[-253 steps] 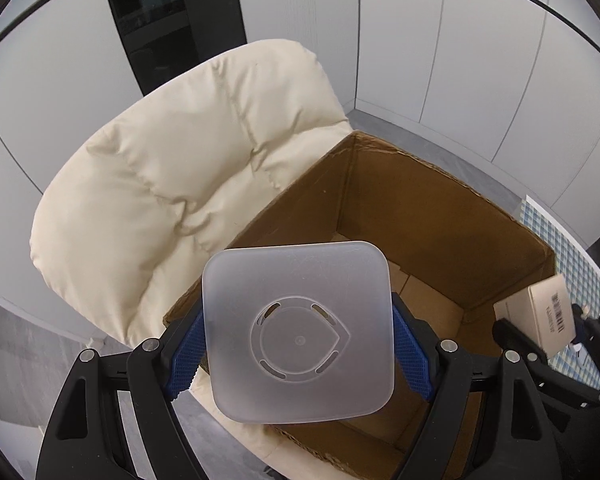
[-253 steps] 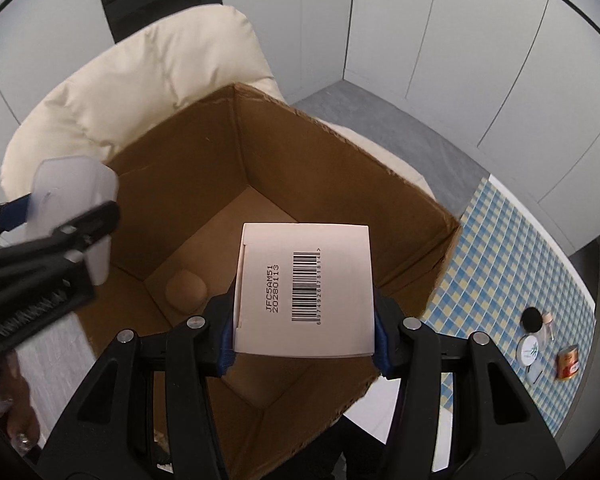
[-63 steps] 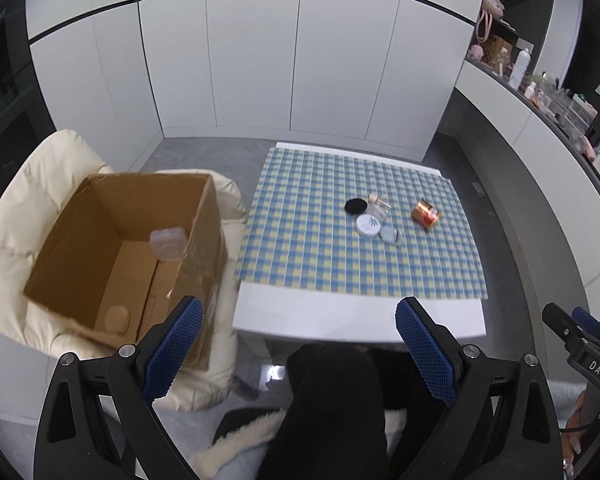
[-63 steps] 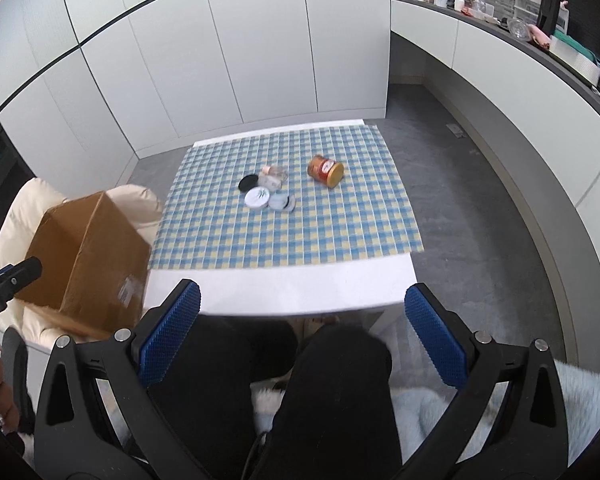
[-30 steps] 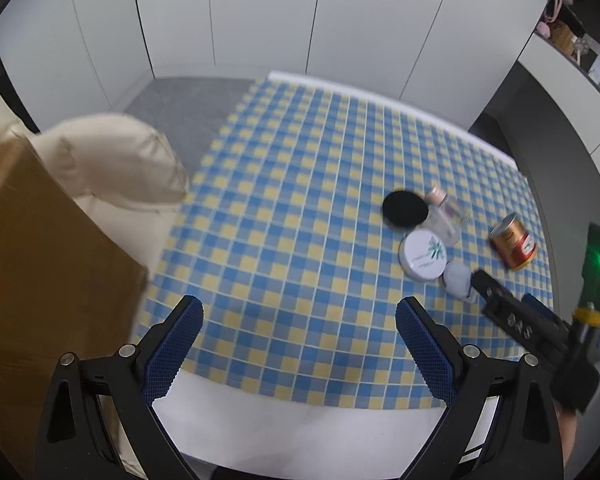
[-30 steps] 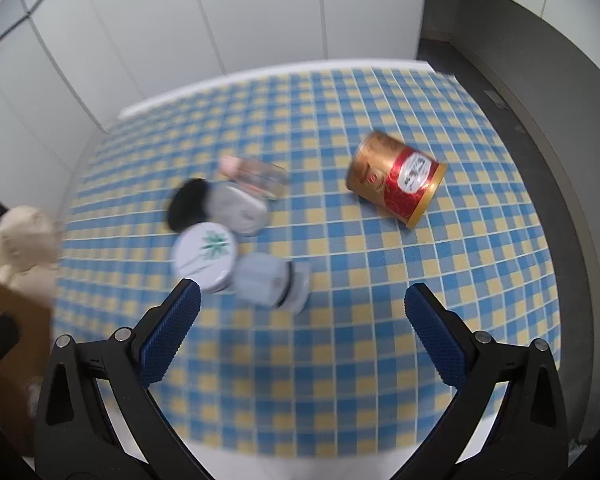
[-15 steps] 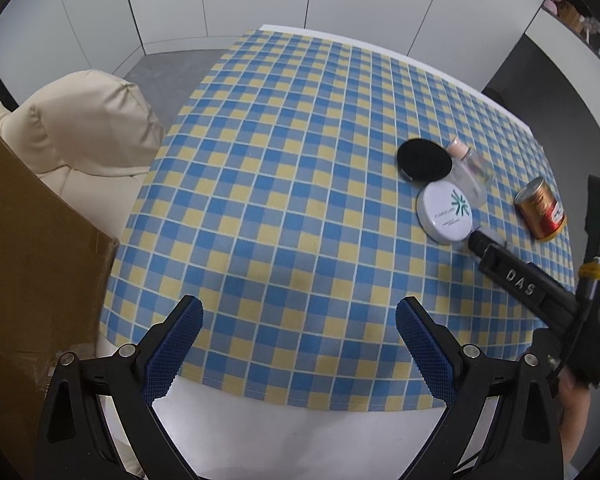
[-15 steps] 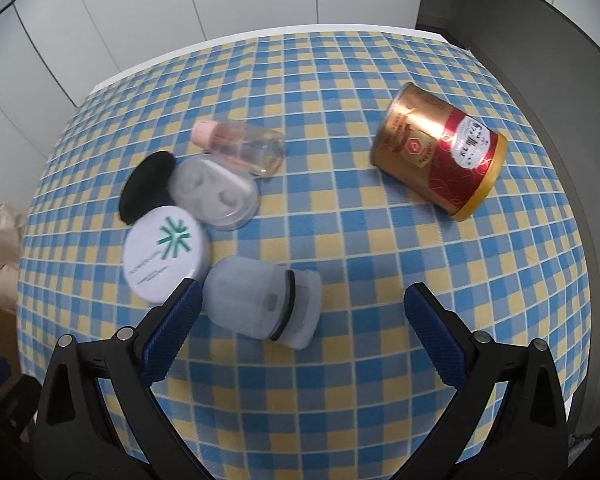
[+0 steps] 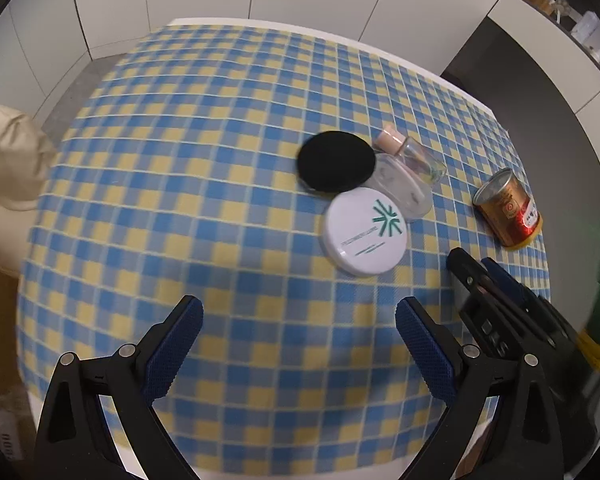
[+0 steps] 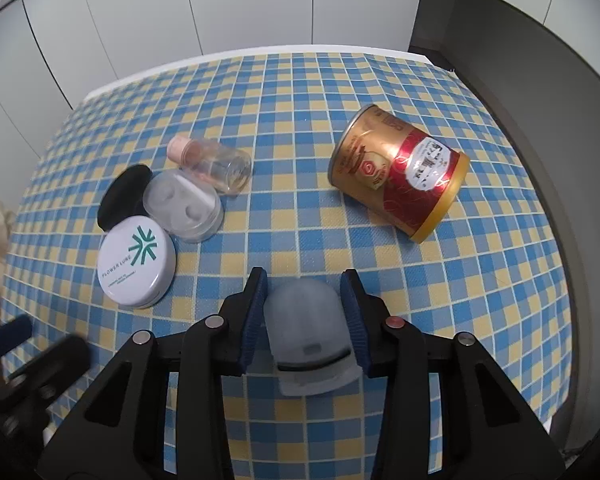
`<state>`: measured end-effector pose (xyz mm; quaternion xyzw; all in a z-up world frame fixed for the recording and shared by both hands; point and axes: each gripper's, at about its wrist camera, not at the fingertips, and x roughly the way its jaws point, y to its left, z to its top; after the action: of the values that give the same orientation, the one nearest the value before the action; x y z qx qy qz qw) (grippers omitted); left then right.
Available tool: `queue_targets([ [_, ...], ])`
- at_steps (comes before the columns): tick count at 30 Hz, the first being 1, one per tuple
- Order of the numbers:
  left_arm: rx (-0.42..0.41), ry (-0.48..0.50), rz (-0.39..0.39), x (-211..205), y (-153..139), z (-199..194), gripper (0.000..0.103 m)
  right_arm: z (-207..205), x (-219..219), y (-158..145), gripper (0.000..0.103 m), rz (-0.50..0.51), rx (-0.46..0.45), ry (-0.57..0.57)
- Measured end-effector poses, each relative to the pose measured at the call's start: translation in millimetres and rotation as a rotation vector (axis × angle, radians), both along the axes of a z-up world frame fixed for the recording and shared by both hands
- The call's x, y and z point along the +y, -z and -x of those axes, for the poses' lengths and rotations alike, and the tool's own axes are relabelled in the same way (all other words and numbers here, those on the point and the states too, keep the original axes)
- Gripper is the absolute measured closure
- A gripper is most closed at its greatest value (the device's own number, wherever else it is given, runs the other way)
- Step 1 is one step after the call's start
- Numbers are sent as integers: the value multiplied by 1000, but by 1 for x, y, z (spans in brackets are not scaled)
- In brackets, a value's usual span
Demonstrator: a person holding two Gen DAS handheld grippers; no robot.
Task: Organize objects
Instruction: 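Grasp the clear cosmetic case with the right tool while the left tool grasps the white compact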
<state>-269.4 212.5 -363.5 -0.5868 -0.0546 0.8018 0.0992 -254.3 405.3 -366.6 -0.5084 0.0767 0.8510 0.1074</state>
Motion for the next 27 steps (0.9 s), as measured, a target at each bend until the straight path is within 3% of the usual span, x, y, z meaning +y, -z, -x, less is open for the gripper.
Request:
queue_targets([
  [4,-9,-36,-5,5,7,9,6,-1,11,-1,62,43,14,12],
  [6,-16,-54,-1,7,10,15,6,-2,20,-1,44,96,23,27],
  [8,-5,-64,15,11,11,19,6,-7,28,-1,36,133,27,48],
  [15,37,-79,98,38,16,31,5,-22,53,-7,32,134,38,120],
  [18,80,-66,207,51,19,32,14,-27,57,-9,21,125,32,116],
  [21,133,-65,198,48,13,25,46,-31,63,-12,18,113,41,129],
  [27,129,-62,190,30,10,23,46,-28,58,-7,18,140,37,82],
])
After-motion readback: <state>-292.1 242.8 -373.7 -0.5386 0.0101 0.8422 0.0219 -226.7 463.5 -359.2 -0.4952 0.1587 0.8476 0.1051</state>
